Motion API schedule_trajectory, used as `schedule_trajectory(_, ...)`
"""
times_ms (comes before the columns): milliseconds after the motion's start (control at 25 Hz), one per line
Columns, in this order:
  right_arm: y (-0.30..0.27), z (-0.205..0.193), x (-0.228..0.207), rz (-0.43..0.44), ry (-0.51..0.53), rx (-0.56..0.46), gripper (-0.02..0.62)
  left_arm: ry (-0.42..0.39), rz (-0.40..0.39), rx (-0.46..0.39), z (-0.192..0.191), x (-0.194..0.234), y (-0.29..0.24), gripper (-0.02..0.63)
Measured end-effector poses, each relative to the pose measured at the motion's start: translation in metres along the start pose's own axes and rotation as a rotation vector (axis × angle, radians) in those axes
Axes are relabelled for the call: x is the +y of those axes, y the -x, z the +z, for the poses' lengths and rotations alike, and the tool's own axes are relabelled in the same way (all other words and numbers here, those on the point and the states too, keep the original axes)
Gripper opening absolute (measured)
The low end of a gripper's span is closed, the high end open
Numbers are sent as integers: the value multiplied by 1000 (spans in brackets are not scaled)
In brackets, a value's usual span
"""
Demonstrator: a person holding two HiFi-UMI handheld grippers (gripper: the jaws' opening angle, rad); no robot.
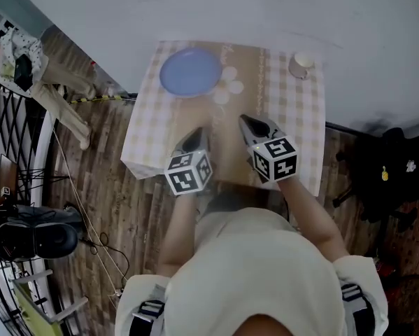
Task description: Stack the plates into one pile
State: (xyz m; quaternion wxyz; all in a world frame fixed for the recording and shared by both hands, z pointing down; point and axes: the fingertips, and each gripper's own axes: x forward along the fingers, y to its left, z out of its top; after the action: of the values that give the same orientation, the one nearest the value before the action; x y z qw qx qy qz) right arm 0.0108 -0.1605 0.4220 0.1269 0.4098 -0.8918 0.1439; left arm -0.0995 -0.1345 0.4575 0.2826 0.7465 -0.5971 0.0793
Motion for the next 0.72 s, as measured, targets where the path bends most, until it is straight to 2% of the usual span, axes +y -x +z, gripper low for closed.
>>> schedule_trajectory(720,152,-47,40,0,23,-67,2,-59,-90,-1,-86,-101,93,15)
